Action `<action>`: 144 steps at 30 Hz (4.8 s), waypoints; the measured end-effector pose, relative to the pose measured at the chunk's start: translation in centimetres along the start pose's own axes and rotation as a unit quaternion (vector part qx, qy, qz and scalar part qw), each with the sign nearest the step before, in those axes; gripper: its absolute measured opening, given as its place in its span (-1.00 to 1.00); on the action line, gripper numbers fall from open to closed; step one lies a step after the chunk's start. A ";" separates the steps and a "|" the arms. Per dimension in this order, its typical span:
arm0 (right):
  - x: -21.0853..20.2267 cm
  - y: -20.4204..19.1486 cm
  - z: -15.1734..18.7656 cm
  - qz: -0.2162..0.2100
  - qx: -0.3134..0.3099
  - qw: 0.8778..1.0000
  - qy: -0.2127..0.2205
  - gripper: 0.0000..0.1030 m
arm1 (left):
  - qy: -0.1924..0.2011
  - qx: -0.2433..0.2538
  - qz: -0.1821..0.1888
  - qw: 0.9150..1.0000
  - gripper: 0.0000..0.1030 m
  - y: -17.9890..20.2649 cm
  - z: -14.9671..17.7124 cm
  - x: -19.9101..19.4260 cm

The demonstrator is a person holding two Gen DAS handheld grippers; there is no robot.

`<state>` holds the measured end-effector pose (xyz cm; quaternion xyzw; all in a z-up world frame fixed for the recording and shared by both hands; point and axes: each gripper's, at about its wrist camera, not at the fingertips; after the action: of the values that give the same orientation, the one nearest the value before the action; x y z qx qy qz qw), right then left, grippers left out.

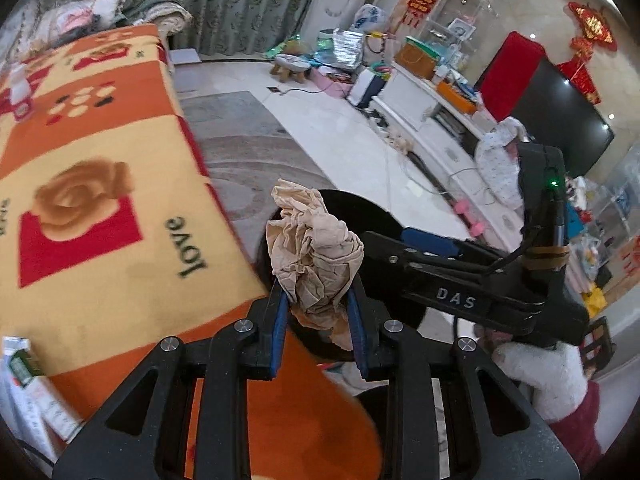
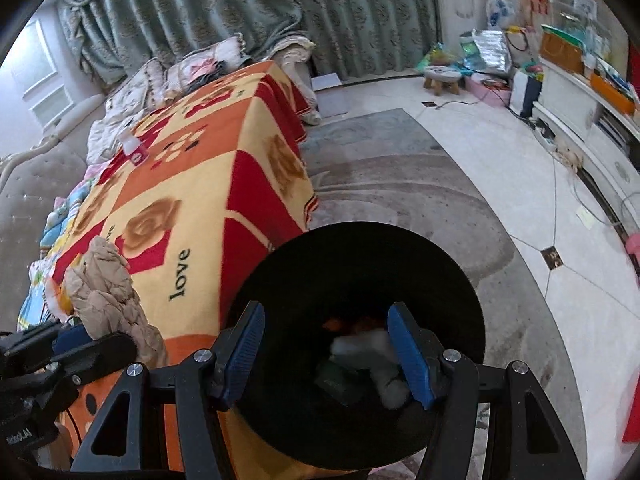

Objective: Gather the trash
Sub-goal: 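Open the right tool over the bin while the left tool releases the paper, then move both tools back to the items on the blanket, then grasp the white-and-blue Tobrex box with the left tool, then grasp the white Escitalopram box with the right tool while the left tool holds its box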

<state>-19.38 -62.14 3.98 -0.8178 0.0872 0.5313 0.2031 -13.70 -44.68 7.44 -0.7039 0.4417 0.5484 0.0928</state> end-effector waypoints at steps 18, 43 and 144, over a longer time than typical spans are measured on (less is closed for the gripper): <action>-0.4 -1.1 0.1 0.003 0.010 1.000 0.002 0.39 | 0.006 -0.041 -0.021 0.999 0.20 -1.8 1.3 -1.7; 1.2 -14.1 1.1 -0.044 -0.095 0.994 -0.019 0.44 | 0.080 -0.109 -0.178 0.975 0.20 -8.7 8.3 -11.9; 7.8 -38.2 11.1 -0.018 -0.391 0.912 -0.120 -0.05 | 0.056 -0.235 -0.178 0.954 -0.41 -28.5 19.2 -18.4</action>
<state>-11.62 -22.35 2.15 -0.7636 -0.1672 0.6130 -0.1149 -6.48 -6.38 5.72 -0.8027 0.1725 0.5708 -0.0039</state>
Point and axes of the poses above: each gripper's, at about its wrist camera, not at the fingertips, and x roughly the way its jaws point, y to its right, z to its underside, and after that the axes turned 14 degrees about -y, right-handed
